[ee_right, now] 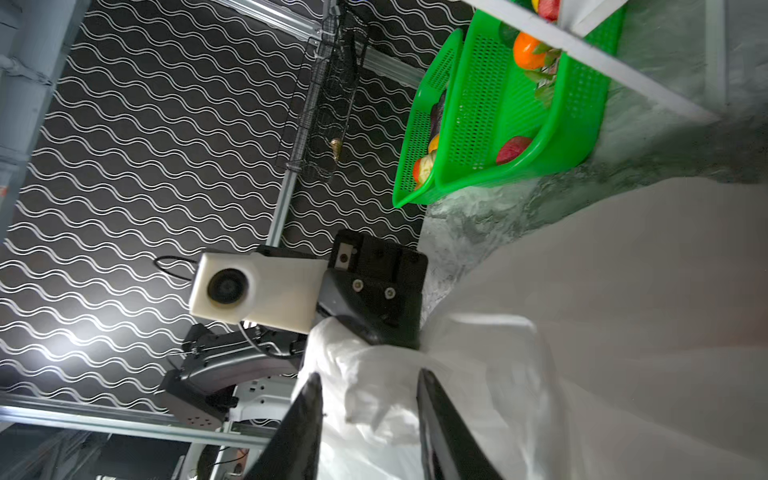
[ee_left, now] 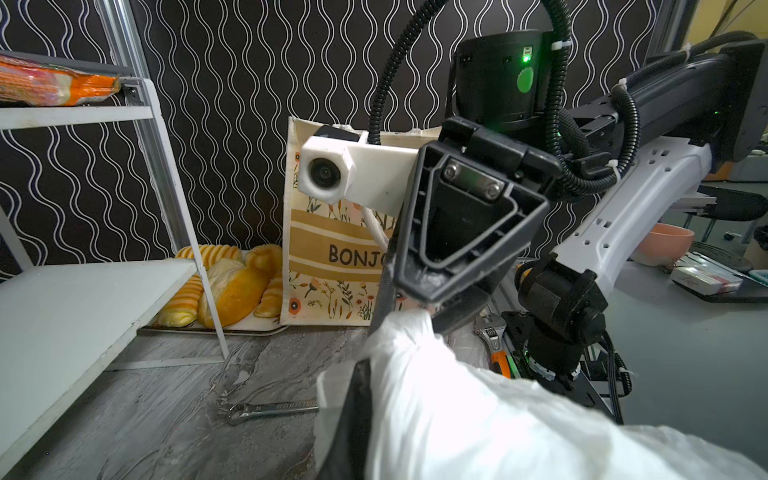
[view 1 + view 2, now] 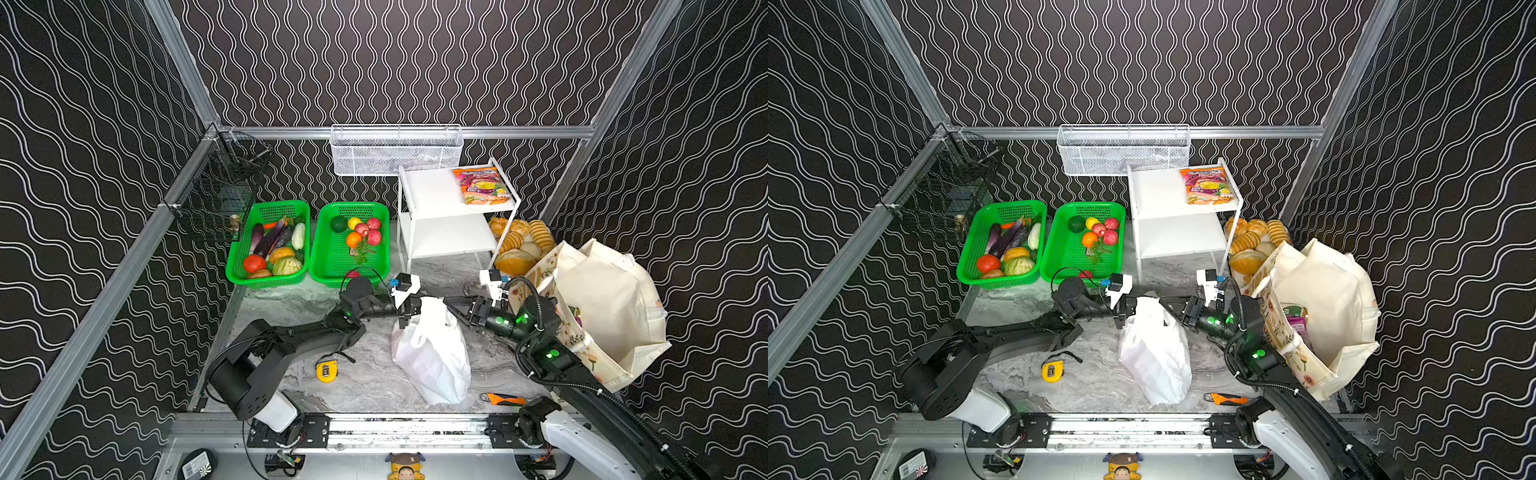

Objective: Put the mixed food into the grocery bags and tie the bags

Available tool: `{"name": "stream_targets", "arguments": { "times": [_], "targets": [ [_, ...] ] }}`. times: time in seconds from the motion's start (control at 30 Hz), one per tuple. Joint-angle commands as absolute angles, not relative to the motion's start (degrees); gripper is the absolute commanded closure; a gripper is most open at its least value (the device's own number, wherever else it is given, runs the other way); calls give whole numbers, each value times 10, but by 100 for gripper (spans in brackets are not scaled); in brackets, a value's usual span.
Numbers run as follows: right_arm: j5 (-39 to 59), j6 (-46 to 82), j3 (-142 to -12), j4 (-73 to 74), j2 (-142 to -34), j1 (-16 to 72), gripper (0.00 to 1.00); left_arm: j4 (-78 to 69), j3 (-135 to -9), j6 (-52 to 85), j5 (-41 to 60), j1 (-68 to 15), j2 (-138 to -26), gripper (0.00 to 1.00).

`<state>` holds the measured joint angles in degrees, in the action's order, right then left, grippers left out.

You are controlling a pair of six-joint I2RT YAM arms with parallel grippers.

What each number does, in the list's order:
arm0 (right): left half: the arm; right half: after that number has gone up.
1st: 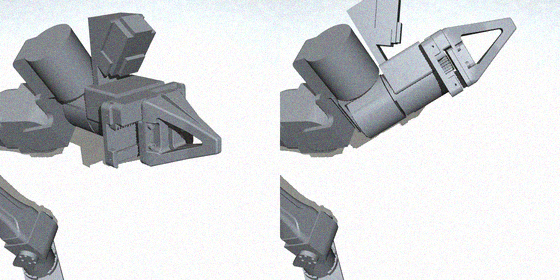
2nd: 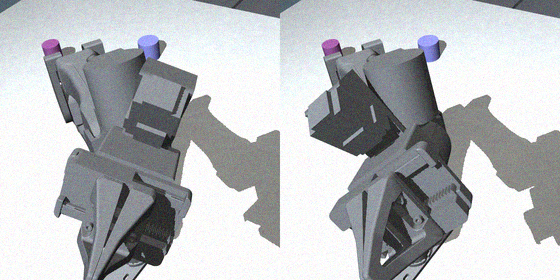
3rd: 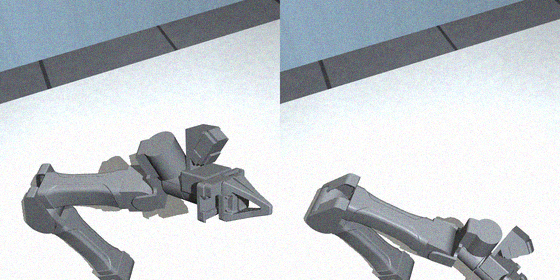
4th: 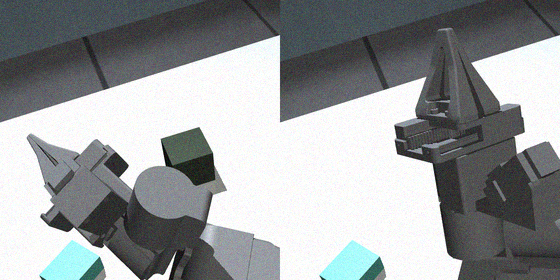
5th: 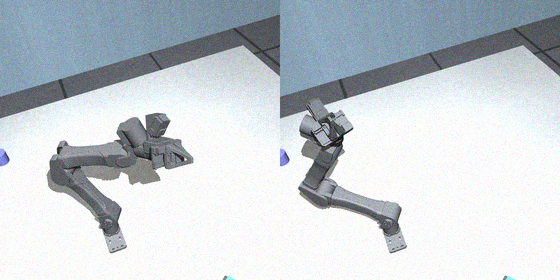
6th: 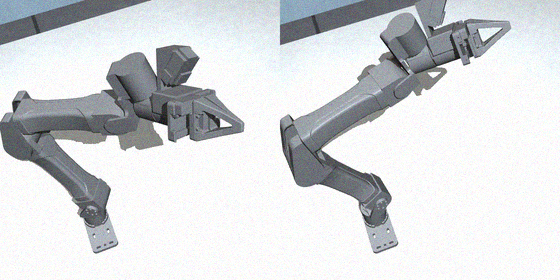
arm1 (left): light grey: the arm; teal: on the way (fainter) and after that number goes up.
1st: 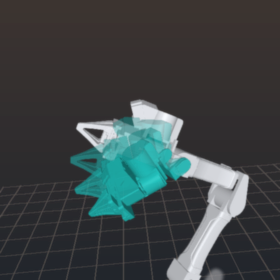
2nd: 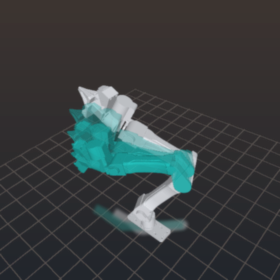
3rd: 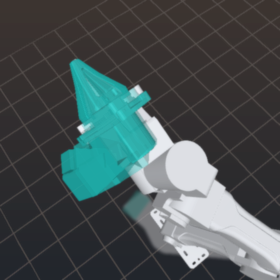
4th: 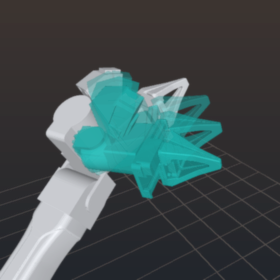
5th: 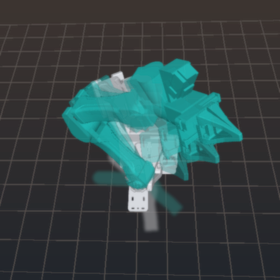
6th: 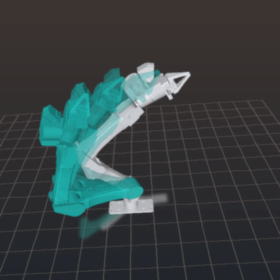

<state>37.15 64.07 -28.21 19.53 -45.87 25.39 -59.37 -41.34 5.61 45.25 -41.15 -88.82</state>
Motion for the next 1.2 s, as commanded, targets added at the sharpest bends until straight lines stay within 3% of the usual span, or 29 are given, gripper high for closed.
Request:
{"name": "stream_targets", "arguments": {
  "times": [0.0,0.17,0.33,0.5,1.03,1.17],
  "targets": [
    [391,671,-289,226,-456,254,61,-602,-418,53,456,-411,-889,100],
    [408,687,-276,256,-461,254,65,-609,-417,59,457,-411,-893,100],
    [373,621,-274,178,-433,254,65,-614,-415,65,456,-411,-892,100],
    [395,671,-252,230,-440,254,74,-615,-414,65,455,-411,-893,100],
    [395,665,-280,290,-494,254,72,-617,-416,73,474,-411,-896,100],
    [402,664,-280,296,-500,254,83,-604,-417,68,467,-412,-892,100]
  ]
}}
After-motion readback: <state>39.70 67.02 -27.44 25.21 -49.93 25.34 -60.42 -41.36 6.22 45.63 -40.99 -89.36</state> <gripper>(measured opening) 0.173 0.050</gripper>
